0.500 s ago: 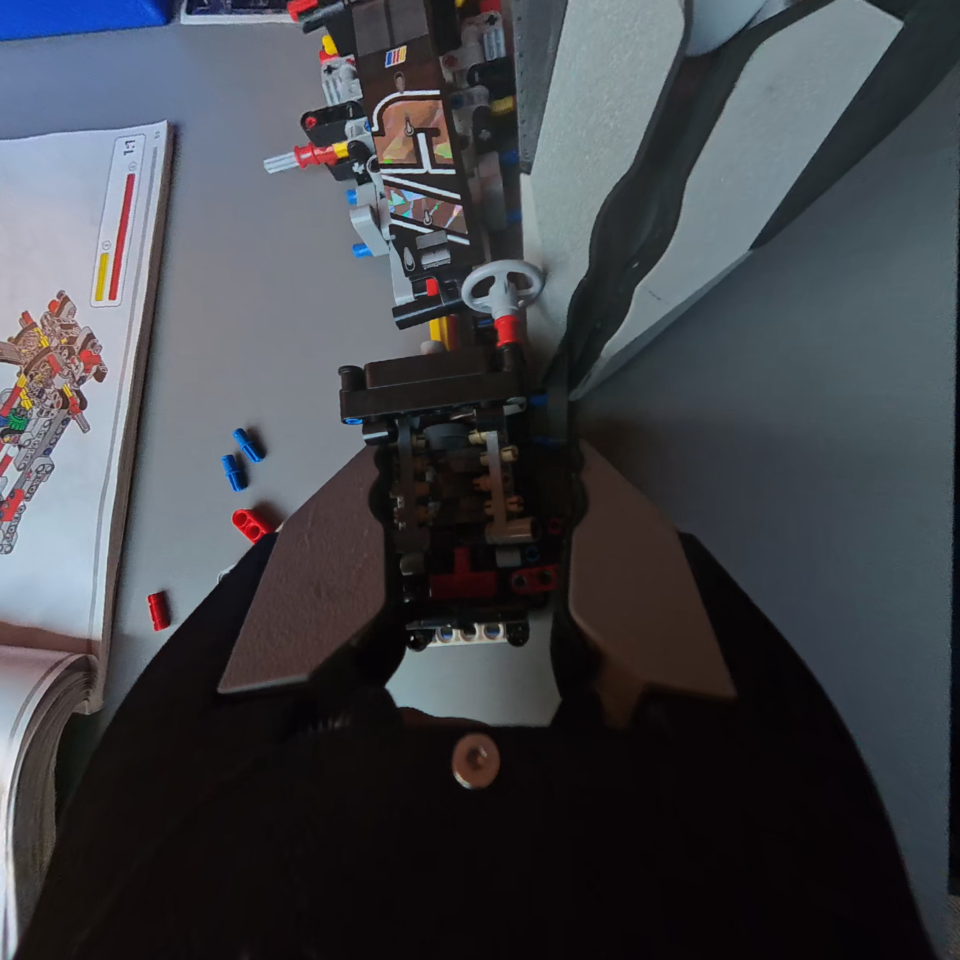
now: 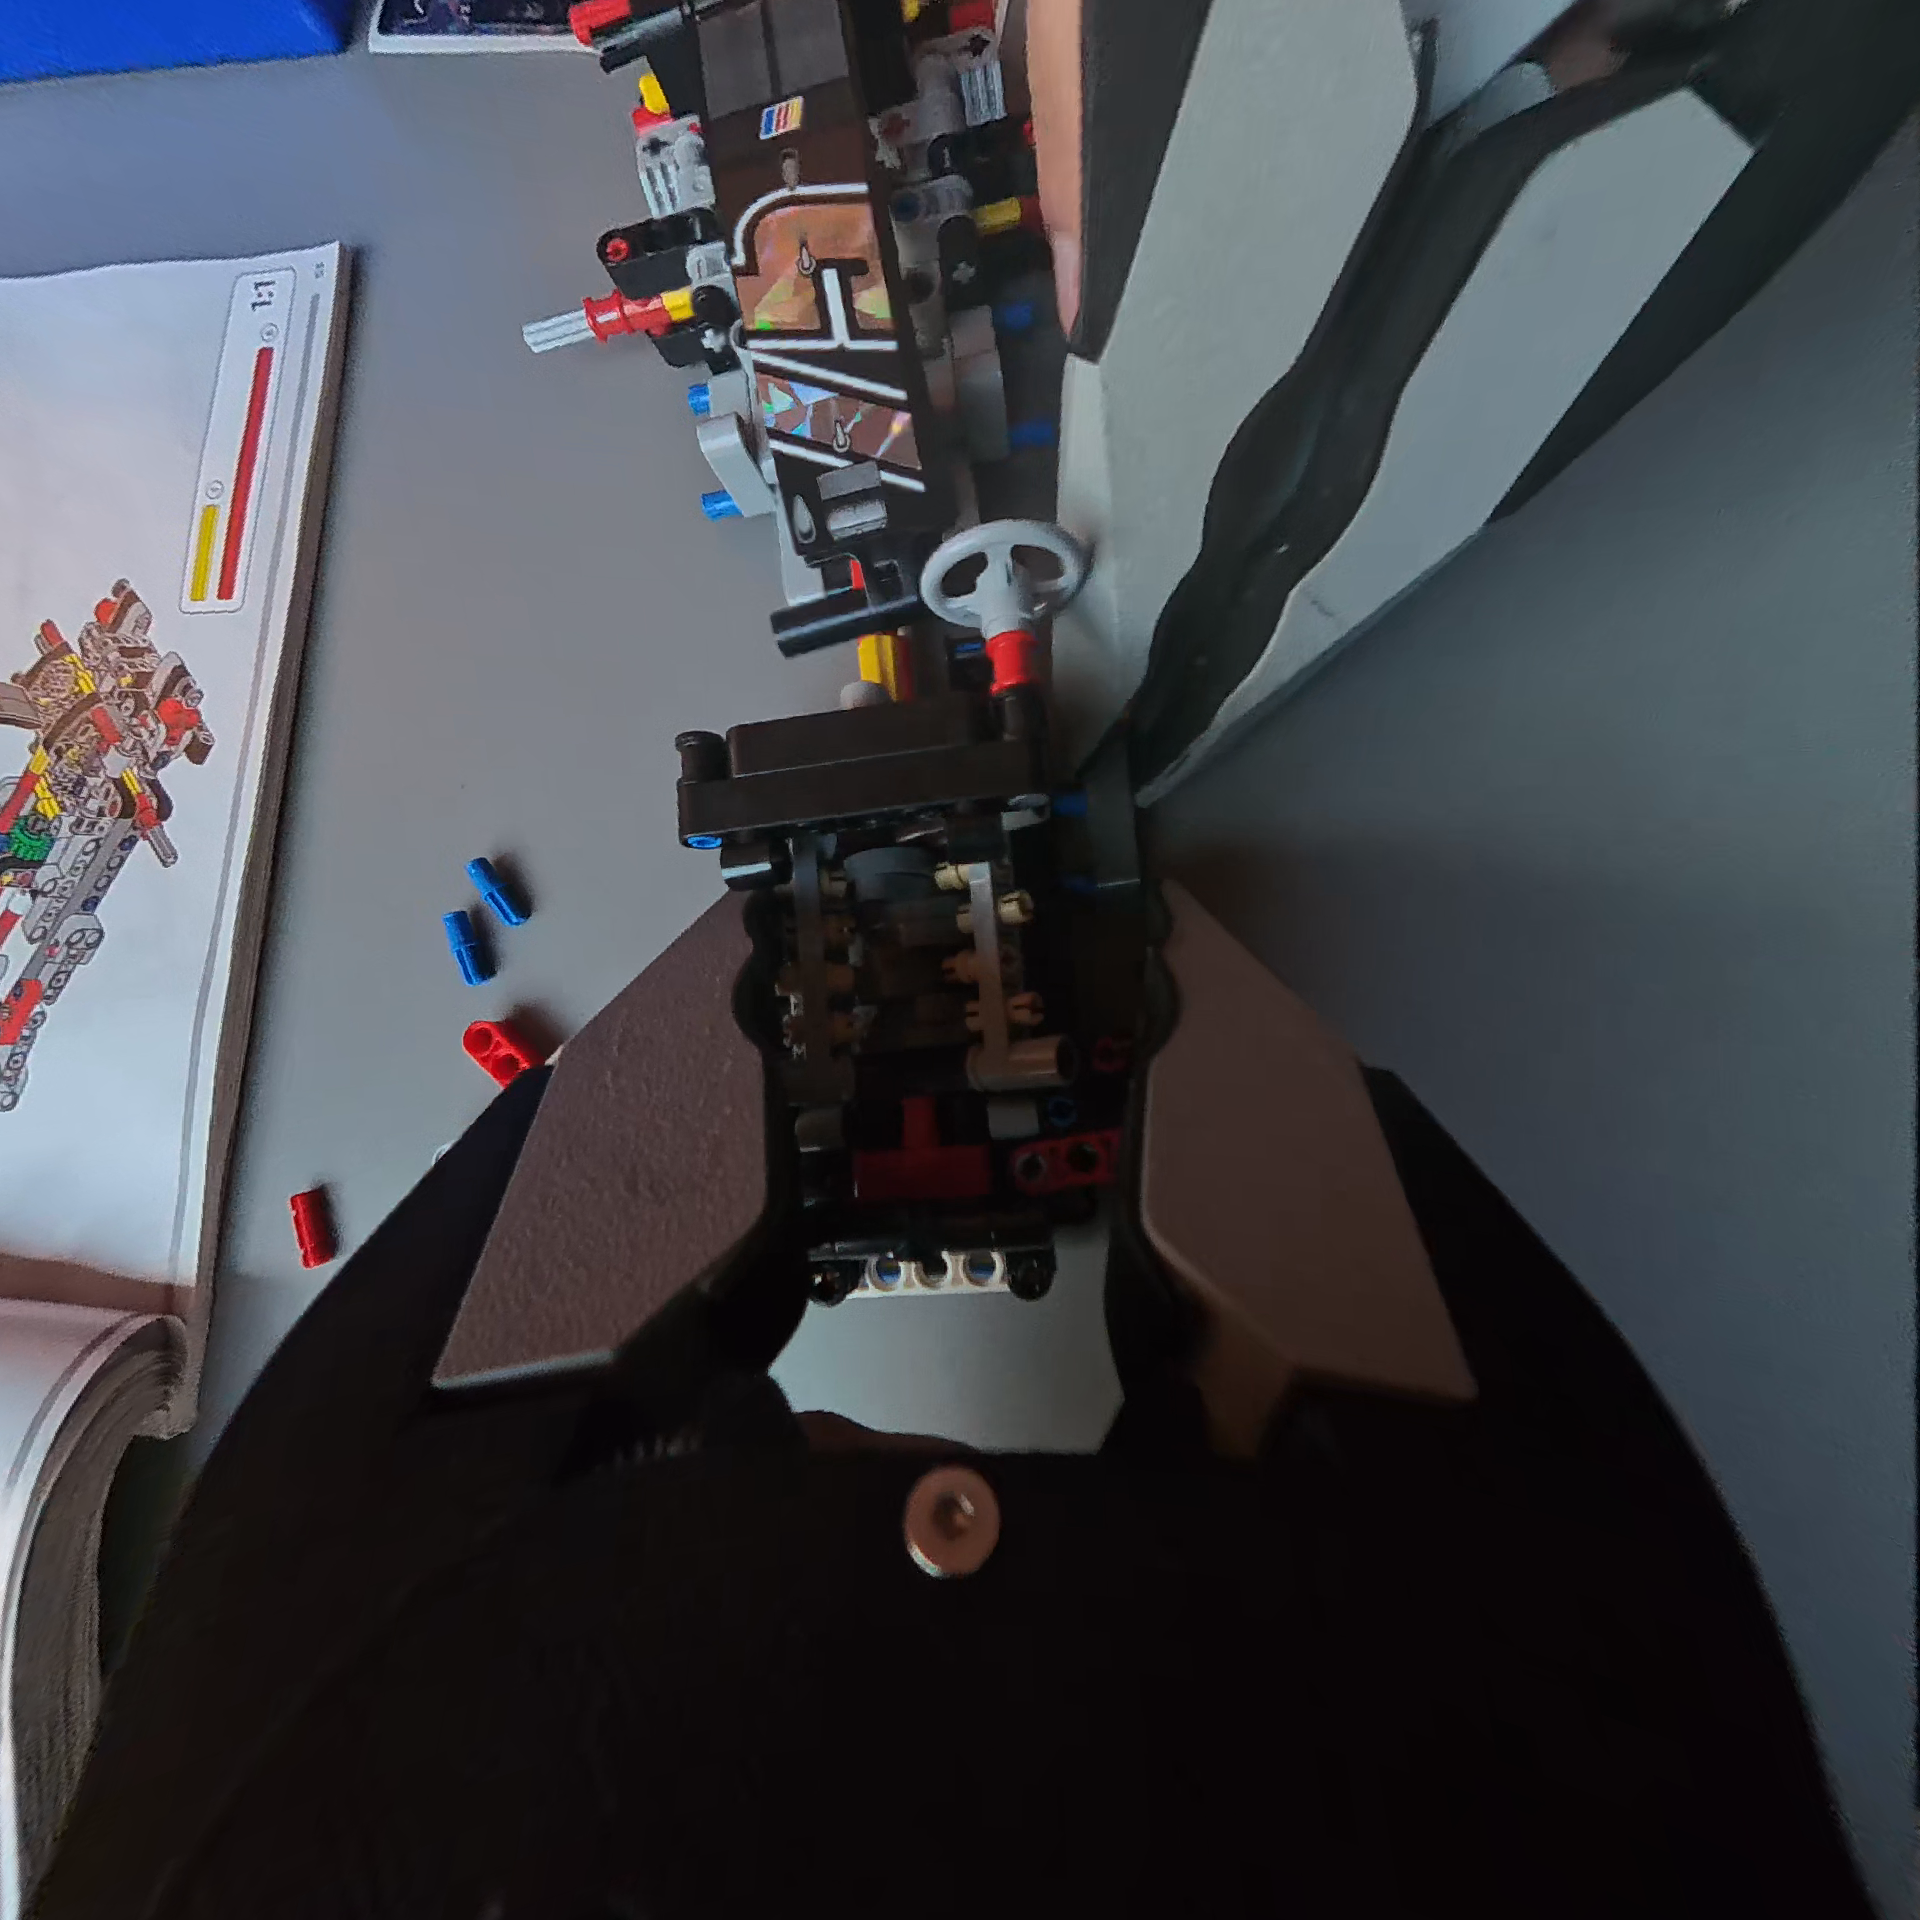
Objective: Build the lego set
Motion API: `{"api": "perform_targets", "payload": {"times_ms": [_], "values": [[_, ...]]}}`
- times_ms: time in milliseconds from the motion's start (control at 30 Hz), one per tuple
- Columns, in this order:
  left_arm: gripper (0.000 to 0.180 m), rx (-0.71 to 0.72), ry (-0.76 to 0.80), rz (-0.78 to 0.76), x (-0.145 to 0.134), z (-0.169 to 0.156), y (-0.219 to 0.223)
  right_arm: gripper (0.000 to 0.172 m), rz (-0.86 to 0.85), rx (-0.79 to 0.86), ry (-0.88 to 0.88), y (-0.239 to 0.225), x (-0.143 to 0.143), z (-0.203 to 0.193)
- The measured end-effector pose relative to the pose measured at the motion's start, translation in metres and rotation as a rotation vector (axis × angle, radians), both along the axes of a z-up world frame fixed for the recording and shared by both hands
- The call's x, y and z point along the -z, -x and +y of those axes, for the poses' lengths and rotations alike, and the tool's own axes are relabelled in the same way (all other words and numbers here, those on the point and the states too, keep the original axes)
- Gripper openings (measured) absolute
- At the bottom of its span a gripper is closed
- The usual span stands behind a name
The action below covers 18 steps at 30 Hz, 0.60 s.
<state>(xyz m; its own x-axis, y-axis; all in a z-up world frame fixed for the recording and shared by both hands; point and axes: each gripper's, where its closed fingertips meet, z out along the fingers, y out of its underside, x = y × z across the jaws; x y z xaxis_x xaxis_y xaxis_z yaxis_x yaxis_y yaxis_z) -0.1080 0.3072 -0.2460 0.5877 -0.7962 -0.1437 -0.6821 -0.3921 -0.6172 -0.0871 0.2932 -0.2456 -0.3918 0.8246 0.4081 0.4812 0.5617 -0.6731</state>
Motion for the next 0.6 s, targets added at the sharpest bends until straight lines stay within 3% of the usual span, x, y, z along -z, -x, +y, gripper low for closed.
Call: {"api": "perform_targets", "payload": {"times_ms": [167,233,300,367,433,600], "values": [[0.064,-0.005,0.042,-0.044,-0.002,-0.001,-0.001,0.004,0.071,-0.121,-0.336,0.000,0.000,0.000],[0.044,-0.060,0.084,-0.172,-0.009,0.004,0.000,0.003,0.095,-0.148,-0.402,0.000,0.001,0.000],[0.048,-0.064,0.123,-0.205,-0.010,0.002,0.000,0.004,0.092,-0.121,-0.394,0.001,0.001,0.000],[0.061,-0.030,0.083,-0.123,-0.006,0.001,-0.001,0.004,0.055,-0.058,-0.310,0.001,0.000,0.002],[0.060,-0.045,0.084,-0.150,-0.008,0.002,-0.001,0.004,0.041,-0.038,-0.277,0.002,0.000,0.003],[0.046,-0.048,0.155,-0.149,-0.008,0.005,0.004,0.006,0.099,-0.053,-0.400,0.002,-0.003,0.001]]}}
